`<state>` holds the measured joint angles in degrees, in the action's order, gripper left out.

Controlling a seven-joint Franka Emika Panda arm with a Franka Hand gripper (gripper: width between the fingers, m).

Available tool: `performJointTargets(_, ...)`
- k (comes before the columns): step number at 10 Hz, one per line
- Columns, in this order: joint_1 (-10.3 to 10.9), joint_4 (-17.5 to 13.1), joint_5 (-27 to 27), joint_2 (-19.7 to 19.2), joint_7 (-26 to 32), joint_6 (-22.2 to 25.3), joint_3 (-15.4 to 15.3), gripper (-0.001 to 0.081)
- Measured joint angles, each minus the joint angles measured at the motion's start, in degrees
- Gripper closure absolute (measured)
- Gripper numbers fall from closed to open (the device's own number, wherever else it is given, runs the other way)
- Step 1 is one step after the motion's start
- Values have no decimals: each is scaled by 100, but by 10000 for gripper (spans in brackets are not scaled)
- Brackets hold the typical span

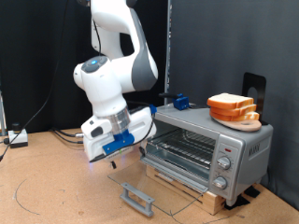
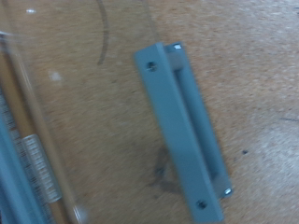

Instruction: Make a piece of toast with the oven

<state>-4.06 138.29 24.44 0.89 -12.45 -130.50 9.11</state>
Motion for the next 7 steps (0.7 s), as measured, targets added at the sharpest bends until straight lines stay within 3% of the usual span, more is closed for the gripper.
performJointTargets(3, 8, 155, -84, 589, -26, 335, -43, -3)
performJointTargets(4, 6, 153, -81, 570, -26, 334, -42, -3)
performJointTargets(5, 8, 136, 164, 559, 118, 495, -40, -3)
performJointTargets(7, 34, 45, 1003, 710, 1065, 1198, -25, -3)
